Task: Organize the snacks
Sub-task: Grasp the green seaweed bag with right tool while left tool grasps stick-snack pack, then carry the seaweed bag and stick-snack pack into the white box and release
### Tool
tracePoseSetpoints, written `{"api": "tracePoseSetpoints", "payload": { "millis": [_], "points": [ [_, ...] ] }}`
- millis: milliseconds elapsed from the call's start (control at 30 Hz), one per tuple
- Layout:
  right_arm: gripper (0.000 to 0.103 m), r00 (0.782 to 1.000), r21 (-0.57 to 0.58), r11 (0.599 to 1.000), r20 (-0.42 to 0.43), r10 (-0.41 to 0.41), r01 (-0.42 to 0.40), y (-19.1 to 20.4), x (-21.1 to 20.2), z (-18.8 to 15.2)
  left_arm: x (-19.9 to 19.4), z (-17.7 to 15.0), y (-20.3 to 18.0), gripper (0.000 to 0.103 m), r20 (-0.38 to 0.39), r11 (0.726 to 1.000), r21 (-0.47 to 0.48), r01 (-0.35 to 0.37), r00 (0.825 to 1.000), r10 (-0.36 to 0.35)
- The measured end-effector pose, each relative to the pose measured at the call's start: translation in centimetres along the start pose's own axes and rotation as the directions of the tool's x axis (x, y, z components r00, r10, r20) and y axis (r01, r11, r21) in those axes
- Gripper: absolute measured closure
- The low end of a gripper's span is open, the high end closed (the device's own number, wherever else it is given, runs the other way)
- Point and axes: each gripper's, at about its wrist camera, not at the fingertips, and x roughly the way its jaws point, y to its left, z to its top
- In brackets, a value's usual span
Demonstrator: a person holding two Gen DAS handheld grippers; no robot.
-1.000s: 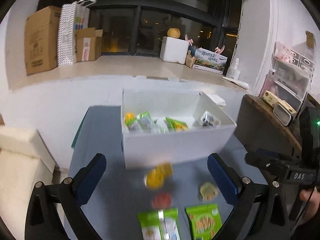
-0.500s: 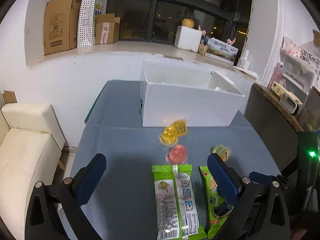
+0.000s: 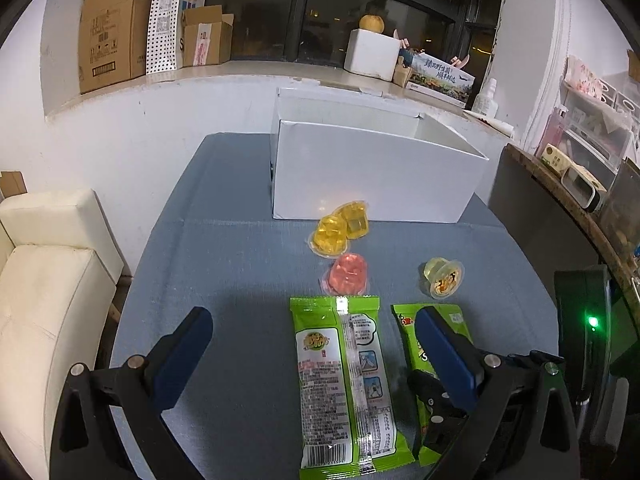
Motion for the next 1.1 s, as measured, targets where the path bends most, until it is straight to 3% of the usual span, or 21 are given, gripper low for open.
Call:
{"api": "tracePoseSetpoints", "payload": {
  "millis": [233,367,567,933,1000,1100],
  "points": [
    [0.035,0.999,0.032,0.999,0.025,0.025,-0.026,-0.9,-0.9,0.4,-0.1,-0.1,0.2,0.0,-0.001,1.0,-0.006,0.001,1.0,-0.001],
    [0.035,0.994,0.107,0.994,0.105,0.019,-0.03,-3.4,-3.0,1.1,0.2,-0.5,0.1,0.0,-0.018,1.0,-0.009,0.022,1.0,-0.022],
    [0.035,0.974,0.181,0.983,0.227,-0.026,-0.016,-7.0,-6.6,1.9,3.3,-1.7,-1.8,0.0,-0.104,1.0,0.017,-0.011,0.995,0.013],
    [0.035,0.972,0.18,0.984,0.234,-0.022,-0.021,-7.1,-6.9,1.7,6.3,-4.1,-2.9,0.001,-0.201,0.998,0.017,-0.063,0.978,0.065],
    [0.035,0.971,0.175,0.984,0.237,-0.02,-0.022,-6.9,-6.9,1.8,6.4,-4.3,-3.2,0.004,-0.197,0.996,0.042,-0.085,0.976,0.092],
    [0.035,0.971,0.171,0.985,0.237,-0.015,-0.026,-6.9,-6.8,1.7,6.0,-4.3,-3.5,0.028,-0.178,0.993,0.063,-0.104,0.977,0.114]
  ]
}}
